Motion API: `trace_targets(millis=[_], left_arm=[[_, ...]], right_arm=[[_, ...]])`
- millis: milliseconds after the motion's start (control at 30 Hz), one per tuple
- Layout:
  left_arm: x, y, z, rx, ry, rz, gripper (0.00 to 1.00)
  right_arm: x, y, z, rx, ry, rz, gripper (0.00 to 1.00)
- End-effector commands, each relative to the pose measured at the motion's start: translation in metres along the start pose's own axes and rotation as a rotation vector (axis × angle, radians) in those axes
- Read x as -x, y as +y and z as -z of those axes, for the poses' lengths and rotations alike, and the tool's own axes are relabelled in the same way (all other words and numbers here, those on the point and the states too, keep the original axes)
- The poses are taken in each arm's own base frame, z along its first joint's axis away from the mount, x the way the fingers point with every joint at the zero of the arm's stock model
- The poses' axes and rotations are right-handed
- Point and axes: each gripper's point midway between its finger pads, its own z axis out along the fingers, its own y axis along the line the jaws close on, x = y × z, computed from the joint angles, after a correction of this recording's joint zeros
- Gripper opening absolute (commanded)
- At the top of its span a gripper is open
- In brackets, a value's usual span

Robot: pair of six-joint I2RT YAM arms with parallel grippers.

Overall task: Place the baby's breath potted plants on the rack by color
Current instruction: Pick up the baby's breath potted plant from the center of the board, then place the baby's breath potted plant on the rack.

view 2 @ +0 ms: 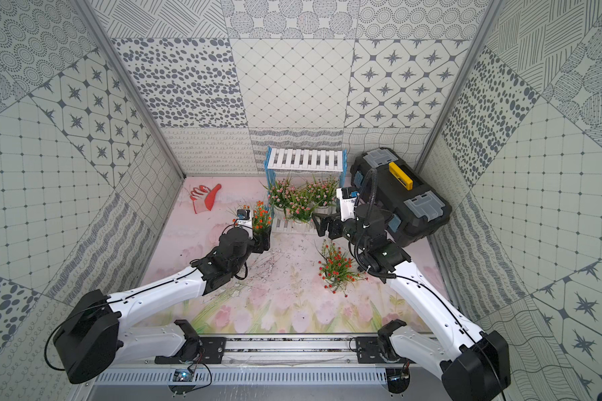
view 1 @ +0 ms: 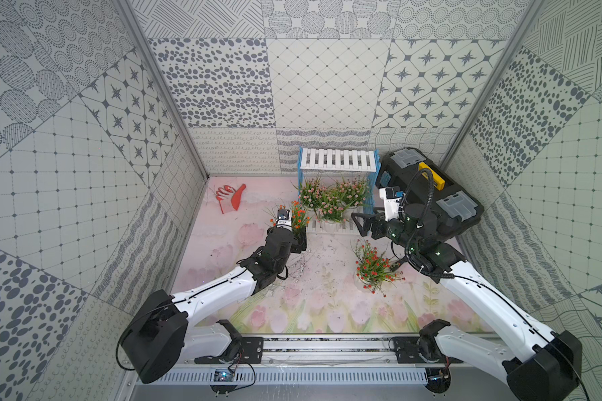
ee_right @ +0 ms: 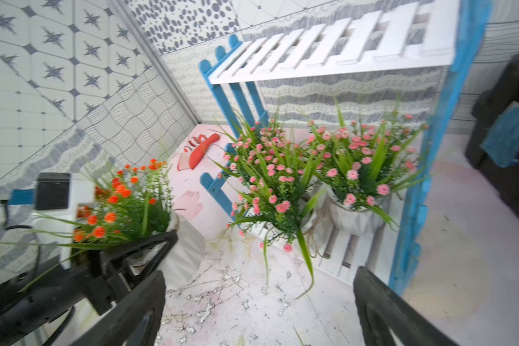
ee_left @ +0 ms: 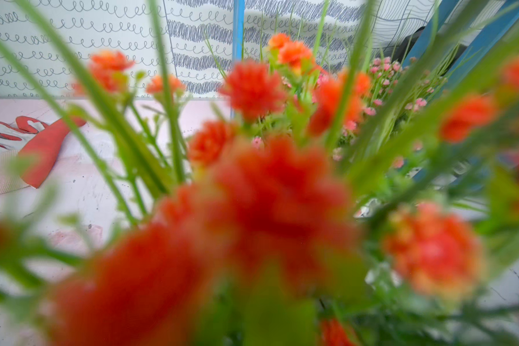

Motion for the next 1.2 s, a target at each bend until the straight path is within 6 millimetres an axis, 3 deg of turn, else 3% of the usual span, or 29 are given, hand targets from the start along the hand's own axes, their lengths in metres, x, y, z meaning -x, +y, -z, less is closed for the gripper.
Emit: trace_targets(millis=[0,300,800,1167], left_arm=[[0.032,-0.007,0.009,-0.007,0.012,-0.019,0.68],[0.106,-0.032,0.007,-0.037,-0.017,-0.082,0.68],[0.210,-0.054,-0.037,-0.118,-0.064,-0.113,0.68],[0.254,-0.069,-0.065,-0.196,-0.152,-0.157,0.68]], right_arm=[[-0.001,-0.033,0.005,-0.138,-0.015,-0.055,0.98],[-0.011,-0.057,0.010,-0.182,-0.006,-0.116,0.98],[-0.028,-0.066,0.013,-0.198,0.025,-0.131,0.98],[-0.035,-0.061,0.014,-0.155,0.019,-0.129,0.98]])
